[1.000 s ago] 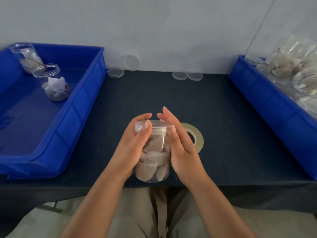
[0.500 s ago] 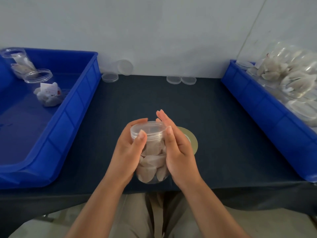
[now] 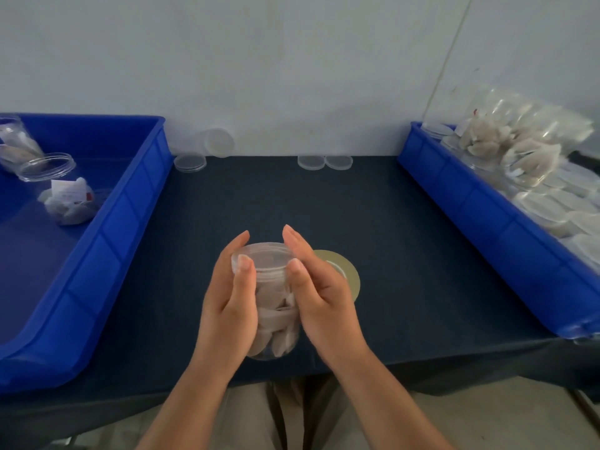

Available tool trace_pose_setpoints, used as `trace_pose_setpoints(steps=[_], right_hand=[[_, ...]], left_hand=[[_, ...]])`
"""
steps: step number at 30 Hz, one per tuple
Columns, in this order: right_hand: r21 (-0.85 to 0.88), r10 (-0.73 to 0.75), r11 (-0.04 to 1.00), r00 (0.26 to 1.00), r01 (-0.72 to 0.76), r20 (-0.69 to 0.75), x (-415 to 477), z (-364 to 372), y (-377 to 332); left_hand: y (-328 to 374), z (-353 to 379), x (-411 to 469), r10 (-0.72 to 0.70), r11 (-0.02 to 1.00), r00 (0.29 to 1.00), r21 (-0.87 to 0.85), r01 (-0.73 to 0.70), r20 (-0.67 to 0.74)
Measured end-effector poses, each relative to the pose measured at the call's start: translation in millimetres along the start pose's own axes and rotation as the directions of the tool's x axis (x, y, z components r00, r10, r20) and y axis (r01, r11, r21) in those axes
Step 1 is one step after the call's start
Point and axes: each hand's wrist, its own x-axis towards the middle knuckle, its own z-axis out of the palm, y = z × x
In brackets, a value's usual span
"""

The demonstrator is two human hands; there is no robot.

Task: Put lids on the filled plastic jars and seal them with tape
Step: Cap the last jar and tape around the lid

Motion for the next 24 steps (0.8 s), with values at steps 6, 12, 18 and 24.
trace_pose_setpoints(steps=[6,12,18,24], right_hand=[[-0.352,0.007,0.935,0.992,0.039,0.128,7.2,-14.6,-8.9],[-0.613,0.038,0.785,0.982,0.087,0.187,11.9,-36.1,-31.7],[-0.634,0.073,0.768,0.996,-0.086,-0.046,16.9,-103.4,-62.6],[-0.703,-0.122,0.692,0.933,-0.165,-0.339,40.2,-203.7,-122.7]], left_hand=[[3.5,2.9,-2.0,-0.02,0.994,0.999,-0.104,0.016,-0.042],[7.1,3.7,0.7,-0.028,0.972,0.999,-0.231,0.035,0.032],[-3.9,7.1,14.5,-0.055,0.998,0.986,-0.022,0.052,-0.156],[28.3,69.8,32.5,-0.058,0.997,0.985,0.062,0.049,0.16]])
